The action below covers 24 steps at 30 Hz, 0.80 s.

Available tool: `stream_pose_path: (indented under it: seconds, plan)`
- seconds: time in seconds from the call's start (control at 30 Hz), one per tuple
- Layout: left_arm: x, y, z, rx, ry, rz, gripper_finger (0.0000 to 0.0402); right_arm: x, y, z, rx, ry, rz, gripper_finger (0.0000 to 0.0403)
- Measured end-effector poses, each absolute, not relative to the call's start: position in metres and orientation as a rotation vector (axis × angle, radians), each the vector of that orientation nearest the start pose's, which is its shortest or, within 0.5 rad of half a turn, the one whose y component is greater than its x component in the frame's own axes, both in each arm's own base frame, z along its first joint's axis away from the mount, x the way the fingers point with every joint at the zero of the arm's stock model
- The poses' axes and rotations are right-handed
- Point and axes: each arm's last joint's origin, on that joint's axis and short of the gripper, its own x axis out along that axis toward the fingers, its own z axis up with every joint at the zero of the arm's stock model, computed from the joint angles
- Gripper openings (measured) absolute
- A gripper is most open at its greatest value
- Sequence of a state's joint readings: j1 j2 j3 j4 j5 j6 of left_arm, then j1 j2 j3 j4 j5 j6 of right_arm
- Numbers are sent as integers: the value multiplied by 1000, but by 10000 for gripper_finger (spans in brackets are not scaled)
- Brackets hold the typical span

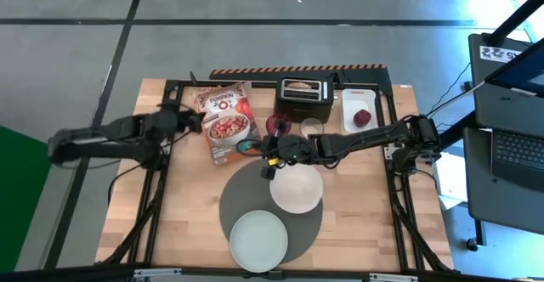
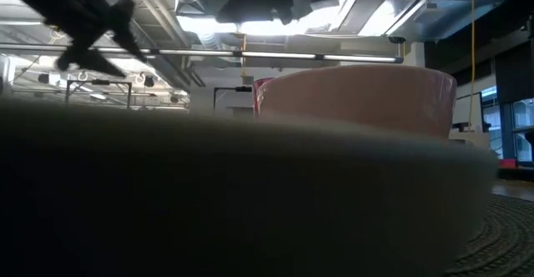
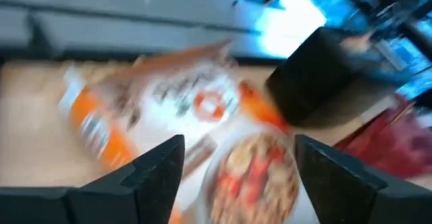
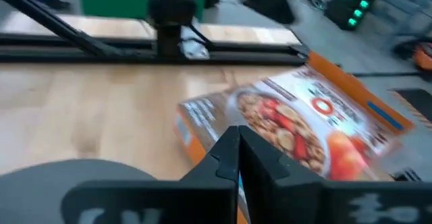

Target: Arrange a breakfast setting

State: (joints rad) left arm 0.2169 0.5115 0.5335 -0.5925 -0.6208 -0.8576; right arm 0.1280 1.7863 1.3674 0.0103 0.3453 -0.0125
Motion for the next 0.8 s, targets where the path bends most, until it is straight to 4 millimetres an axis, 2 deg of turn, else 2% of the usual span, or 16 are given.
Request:
stream_pose_path:
  seconds: [0.13,0.37,0.6,0.7,0.8]
  plan:
    - [118,72,258,-581,131,1014,278,411,42,280,-126,390,-129,5]
    - [122,143,246,-608,365,937,272,406,44,289,-109,381,-13,14]
    - [127,210,282,-487,505,784,271,401,46,292,-96,408,76,5]
    - [132,235,286,-525,588,699,271,400,46,293,-93,411,89,7]
    - [136,259,280,-579,684,657,271,399,46,293,-90,413,95,14]
